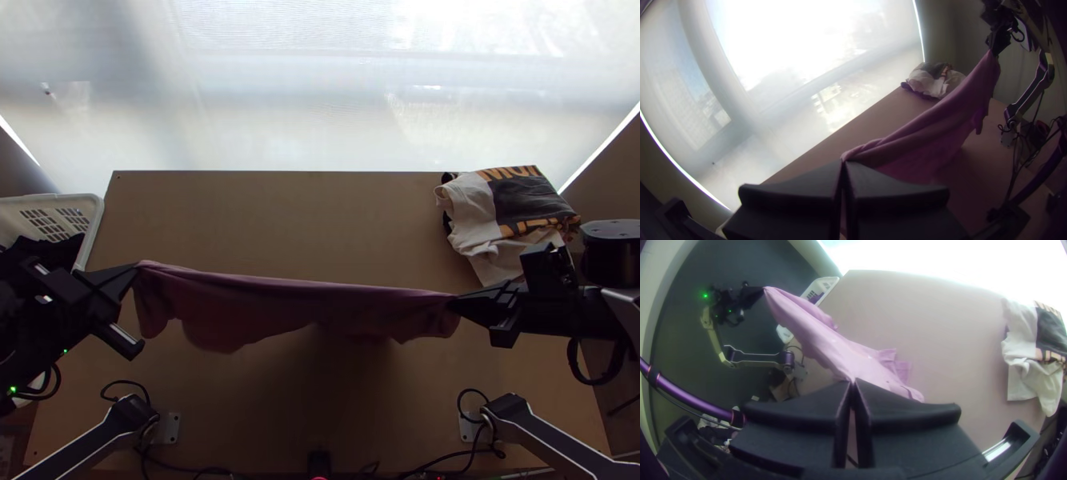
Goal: Fold the t-shirt
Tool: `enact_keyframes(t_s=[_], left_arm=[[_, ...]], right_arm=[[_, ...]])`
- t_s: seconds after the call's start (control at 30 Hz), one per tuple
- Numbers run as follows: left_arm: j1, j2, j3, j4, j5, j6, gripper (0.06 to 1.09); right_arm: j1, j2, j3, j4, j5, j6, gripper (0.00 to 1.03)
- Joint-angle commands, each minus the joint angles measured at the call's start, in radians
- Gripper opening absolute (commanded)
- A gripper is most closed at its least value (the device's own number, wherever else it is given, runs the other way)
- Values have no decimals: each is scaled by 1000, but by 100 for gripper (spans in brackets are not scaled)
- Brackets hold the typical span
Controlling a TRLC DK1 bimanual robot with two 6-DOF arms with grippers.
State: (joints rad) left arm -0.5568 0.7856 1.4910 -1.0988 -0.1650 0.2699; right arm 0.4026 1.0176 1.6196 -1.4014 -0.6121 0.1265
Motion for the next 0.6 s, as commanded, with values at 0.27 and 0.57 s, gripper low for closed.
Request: enact_keyframes(t_s=[0.27,0.57], left_arm=[[31,55,-8,89,84,-97,13],[81,66,11,201,142,-192,13]], right_arm=[[-45,3,-20,51,-107,16,3],[-97,-20,59,111,-81,41,3]])
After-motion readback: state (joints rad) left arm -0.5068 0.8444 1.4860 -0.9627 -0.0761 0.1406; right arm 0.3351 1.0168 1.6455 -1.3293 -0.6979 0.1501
